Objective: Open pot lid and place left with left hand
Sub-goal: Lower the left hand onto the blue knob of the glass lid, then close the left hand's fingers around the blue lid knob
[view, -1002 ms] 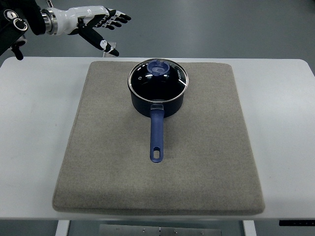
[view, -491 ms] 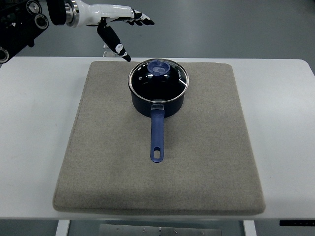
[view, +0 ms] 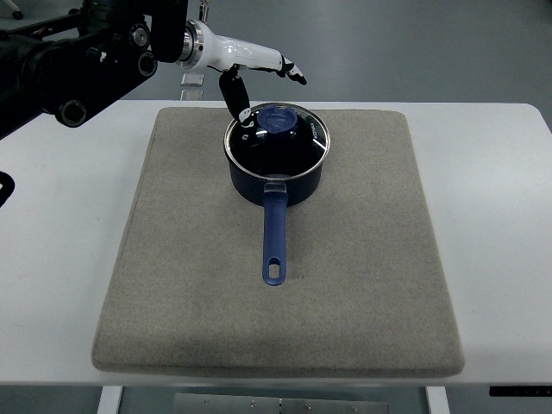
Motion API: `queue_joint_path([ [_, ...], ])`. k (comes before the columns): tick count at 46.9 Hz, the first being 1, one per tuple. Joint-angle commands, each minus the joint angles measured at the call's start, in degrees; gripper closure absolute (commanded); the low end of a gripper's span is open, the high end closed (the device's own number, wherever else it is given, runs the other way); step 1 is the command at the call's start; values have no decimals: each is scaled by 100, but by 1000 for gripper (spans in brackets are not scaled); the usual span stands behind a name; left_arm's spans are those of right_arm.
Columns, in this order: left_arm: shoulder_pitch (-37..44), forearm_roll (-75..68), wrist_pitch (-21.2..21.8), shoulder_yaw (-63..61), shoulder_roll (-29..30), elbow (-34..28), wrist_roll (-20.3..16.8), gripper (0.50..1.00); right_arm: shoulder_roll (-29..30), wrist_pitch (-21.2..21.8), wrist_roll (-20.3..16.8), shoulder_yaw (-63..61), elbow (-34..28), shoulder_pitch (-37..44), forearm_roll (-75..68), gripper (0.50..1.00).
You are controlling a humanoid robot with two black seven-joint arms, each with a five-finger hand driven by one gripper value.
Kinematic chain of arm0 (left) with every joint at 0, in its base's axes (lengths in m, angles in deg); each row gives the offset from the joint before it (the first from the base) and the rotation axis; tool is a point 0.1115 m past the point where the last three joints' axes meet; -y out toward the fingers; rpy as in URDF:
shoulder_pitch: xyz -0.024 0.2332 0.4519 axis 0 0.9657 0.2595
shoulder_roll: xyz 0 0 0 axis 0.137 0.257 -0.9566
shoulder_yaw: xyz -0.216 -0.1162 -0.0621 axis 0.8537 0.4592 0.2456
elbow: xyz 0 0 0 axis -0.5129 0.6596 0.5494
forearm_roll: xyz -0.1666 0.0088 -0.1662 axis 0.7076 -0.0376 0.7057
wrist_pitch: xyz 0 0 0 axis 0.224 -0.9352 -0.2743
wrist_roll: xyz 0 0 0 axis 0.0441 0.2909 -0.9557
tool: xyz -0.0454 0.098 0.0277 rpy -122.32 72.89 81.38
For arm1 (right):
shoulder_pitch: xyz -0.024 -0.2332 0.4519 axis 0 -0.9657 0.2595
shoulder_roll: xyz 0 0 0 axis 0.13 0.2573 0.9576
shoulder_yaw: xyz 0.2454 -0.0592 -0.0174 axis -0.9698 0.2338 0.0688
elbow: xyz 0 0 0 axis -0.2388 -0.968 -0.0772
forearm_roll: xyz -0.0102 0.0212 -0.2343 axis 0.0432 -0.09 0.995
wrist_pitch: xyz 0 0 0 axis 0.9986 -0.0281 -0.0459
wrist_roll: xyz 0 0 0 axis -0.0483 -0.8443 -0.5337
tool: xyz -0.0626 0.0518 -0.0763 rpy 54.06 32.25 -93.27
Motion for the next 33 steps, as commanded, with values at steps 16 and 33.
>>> queue_joint_path([
  [16,119,-414,53,-15,-360,0,0,551,0,-1,1,0,0,1,0,583],
  [33,127,-458,53,-24,-360,-70,0,645,0,-1,1,0,0,1,0,583],
])
